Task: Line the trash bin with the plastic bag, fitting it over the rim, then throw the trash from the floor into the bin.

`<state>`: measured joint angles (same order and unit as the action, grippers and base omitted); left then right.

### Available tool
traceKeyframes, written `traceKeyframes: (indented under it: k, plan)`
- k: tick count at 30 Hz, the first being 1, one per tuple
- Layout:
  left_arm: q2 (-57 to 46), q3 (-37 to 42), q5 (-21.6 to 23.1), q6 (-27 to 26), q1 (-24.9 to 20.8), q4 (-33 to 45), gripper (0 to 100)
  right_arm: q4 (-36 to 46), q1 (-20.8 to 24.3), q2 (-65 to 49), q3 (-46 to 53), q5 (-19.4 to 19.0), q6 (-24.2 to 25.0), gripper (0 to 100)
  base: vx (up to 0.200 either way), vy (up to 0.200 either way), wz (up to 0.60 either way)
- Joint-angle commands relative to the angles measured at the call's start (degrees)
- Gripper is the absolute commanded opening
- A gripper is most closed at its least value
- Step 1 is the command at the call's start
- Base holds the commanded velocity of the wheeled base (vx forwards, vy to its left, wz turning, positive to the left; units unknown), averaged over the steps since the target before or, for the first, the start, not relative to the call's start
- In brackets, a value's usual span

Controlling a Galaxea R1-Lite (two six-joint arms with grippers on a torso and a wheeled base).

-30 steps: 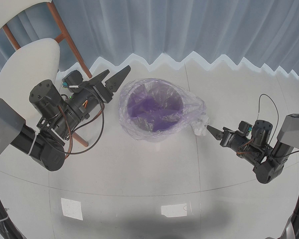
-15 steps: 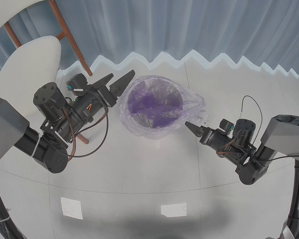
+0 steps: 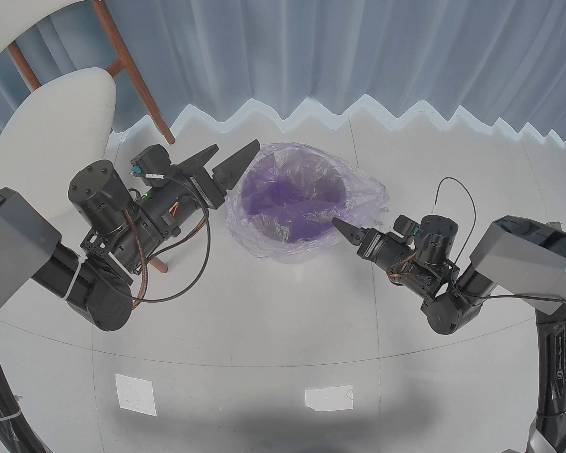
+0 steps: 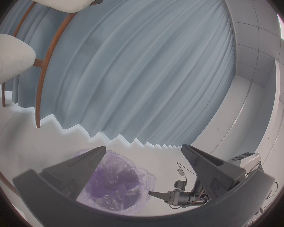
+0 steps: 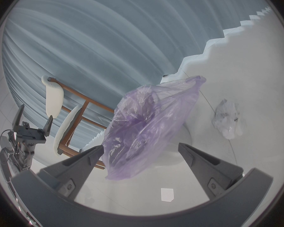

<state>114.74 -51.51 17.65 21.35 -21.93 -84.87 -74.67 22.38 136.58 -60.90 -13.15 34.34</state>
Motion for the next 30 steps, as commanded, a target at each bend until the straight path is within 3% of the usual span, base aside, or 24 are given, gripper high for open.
traceKeyframes:
  k: [1,16,24,30]
  plan:
    - [0.7,0.0,0.0,-0.3,0.0,-0.1,100,1.5,-0.1,4.0,-5.3,0.1,0.0,0,0.000,0.000,0.00]
    - [0.9,0.0,-0.1,-0.4,-0.1,0.0,100,-3.6,-0.3,5.4,2.1,0.7,-2.0,0,0.000,0.000,0.00]
    - [1.8,-0.3,-1.1,-0.3,-0.8,-0.1,100,-3.6,-0.2,13.6,-3.0,0.7,-6.6,0,0.000,0.000,0.00]
    - [1.8,-0.2,-1.2,-0.3,-0.9,-0.1,100,-1.4,-0.8,17.0,-9.6,0.8,-6.8,0,0.000,0.000,0.00]
